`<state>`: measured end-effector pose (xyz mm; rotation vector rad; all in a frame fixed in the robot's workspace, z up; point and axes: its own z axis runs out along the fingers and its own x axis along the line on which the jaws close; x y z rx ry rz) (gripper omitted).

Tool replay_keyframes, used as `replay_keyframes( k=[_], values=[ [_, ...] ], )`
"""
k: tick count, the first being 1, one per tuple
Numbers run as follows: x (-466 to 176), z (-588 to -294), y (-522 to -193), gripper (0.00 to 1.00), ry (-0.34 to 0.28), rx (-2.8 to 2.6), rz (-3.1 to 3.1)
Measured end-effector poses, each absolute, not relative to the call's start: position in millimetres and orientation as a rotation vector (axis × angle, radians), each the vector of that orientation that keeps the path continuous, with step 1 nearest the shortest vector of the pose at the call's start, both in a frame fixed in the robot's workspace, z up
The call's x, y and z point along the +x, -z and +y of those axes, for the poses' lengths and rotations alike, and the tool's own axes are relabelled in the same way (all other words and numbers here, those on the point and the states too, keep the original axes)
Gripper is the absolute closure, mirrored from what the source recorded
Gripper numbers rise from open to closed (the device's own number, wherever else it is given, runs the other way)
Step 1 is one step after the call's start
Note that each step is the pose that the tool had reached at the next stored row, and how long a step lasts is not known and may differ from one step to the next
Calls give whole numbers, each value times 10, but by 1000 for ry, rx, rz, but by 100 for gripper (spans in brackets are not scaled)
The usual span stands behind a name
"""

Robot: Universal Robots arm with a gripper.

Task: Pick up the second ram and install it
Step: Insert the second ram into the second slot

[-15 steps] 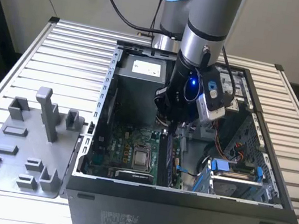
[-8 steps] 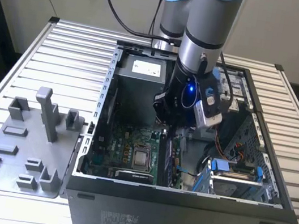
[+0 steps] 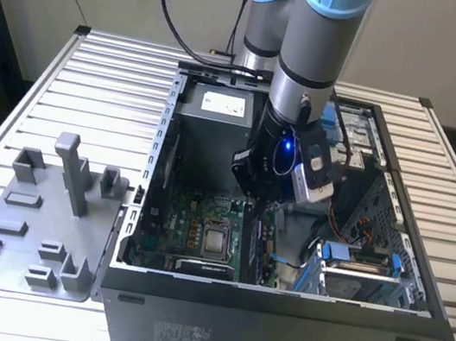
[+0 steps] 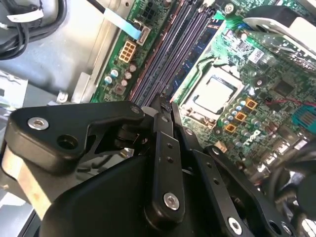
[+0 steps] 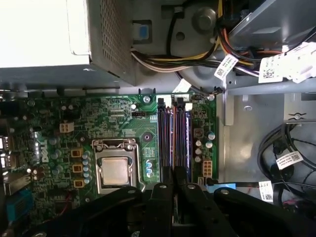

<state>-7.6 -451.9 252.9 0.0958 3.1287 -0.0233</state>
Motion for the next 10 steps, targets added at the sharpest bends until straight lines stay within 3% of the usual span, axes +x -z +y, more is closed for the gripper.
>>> replay_keyframes(
  k=[10],
  values=[
    [-77,-4534,-2395,86,24,94,3129]
  ],
)
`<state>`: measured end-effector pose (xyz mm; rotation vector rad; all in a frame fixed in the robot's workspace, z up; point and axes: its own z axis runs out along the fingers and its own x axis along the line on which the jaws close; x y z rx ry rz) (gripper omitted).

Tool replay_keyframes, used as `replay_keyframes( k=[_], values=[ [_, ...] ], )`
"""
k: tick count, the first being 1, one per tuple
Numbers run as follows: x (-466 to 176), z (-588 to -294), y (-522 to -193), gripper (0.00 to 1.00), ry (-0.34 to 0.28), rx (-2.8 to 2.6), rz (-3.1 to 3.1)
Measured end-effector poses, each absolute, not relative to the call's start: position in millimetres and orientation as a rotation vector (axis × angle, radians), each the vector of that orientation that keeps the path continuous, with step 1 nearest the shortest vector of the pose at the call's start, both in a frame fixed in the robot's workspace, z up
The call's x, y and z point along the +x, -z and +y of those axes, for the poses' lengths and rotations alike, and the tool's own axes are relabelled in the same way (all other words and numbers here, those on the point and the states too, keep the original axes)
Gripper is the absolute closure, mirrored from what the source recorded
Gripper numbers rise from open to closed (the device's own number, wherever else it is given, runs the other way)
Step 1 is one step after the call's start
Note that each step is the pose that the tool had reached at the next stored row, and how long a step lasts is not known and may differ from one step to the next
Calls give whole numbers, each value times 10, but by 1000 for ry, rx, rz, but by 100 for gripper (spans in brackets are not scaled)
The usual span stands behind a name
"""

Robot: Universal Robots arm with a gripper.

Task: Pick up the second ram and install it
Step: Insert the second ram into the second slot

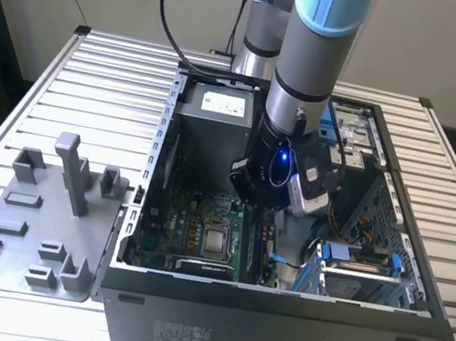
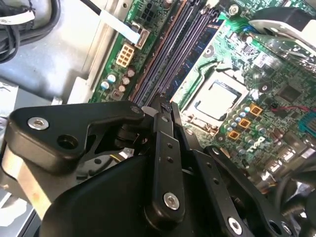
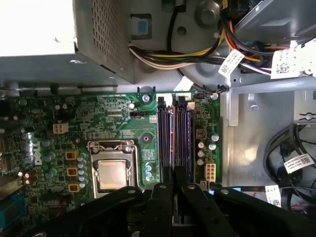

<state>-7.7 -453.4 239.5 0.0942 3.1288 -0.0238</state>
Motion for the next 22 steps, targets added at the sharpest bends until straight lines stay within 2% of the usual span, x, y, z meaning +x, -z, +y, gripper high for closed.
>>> replay_keyframes(
  k=[22],
  values=[
    [-97,-4550,-2273,86,48,68,3129]
  ],
)
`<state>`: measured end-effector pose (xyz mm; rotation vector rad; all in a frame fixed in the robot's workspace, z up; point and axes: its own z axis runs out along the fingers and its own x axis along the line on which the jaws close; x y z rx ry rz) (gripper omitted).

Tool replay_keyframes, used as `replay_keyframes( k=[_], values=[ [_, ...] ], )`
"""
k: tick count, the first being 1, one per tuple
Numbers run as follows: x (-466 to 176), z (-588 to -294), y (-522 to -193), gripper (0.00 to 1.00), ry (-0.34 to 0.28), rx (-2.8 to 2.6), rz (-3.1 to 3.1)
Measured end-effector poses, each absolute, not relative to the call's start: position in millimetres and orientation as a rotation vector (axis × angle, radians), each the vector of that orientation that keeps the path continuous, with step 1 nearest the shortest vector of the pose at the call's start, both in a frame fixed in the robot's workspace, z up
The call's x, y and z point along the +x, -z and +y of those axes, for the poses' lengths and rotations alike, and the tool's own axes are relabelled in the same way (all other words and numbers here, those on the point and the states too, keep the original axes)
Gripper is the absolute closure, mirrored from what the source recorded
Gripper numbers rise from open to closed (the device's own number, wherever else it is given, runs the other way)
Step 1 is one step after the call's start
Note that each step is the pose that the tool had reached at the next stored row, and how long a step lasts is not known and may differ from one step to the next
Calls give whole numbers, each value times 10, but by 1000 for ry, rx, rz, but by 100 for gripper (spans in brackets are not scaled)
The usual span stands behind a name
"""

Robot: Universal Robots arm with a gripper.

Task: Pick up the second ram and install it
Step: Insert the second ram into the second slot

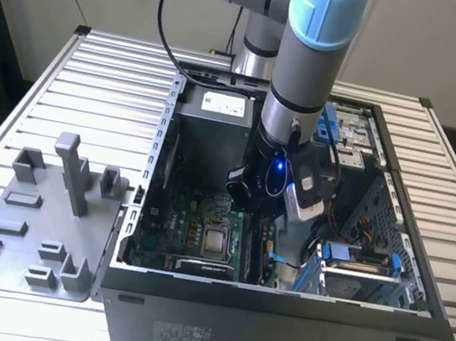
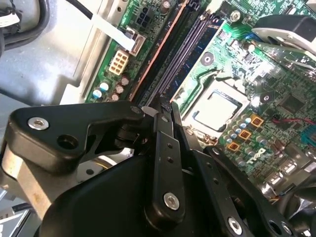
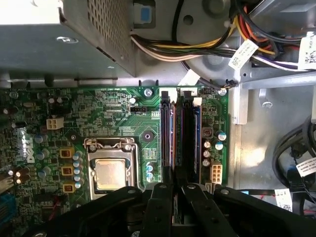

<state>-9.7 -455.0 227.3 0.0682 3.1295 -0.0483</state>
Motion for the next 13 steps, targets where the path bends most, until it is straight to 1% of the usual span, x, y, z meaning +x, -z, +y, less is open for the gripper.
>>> replay_keyframes(
  k=[13],
  values=[
    [-73,-4553,-2273,86,48,65,3130]
  ],
)
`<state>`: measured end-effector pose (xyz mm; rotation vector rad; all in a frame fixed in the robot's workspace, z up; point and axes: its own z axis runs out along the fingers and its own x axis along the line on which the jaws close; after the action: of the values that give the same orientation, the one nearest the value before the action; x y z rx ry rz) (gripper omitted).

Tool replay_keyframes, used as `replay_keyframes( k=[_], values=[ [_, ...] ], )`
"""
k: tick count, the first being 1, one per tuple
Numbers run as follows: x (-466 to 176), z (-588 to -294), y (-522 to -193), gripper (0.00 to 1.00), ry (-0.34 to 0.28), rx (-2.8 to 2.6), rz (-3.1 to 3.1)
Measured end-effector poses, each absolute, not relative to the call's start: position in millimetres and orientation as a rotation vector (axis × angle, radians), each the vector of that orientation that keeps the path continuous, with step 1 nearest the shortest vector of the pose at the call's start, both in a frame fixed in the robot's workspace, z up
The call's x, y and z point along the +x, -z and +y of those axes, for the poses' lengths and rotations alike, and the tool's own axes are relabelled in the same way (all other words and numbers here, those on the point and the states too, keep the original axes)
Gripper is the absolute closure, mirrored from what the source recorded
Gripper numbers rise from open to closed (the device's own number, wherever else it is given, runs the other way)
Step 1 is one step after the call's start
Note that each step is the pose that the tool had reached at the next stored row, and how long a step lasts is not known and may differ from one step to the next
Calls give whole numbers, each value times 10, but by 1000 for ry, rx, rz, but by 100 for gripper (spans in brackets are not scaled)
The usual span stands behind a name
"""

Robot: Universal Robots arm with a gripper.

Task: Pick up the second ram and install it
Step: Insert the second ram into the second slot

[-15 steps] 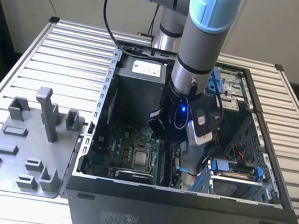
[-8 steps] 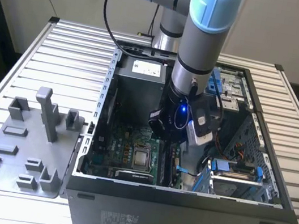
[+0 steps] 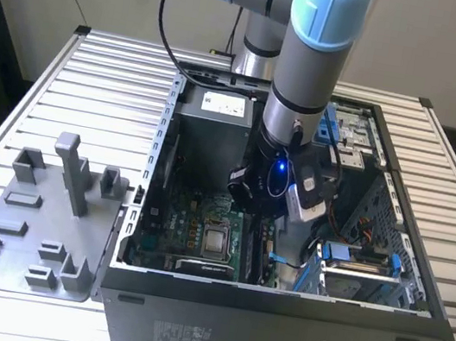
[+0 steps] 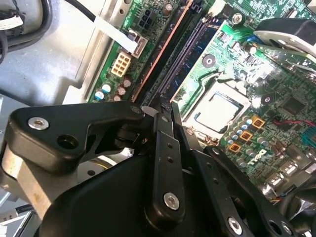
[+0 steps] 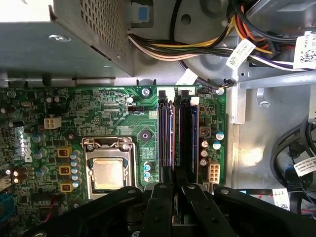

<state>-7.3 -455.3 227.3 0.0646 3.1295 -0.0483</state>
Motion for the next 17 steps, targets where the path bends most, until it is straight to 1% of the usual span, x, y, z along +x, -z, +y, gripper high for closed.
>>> replay_keyframes(
  k=[17],
  values=[
    [-73,-4555,-2263,86,48,63,3130]
  ],
)
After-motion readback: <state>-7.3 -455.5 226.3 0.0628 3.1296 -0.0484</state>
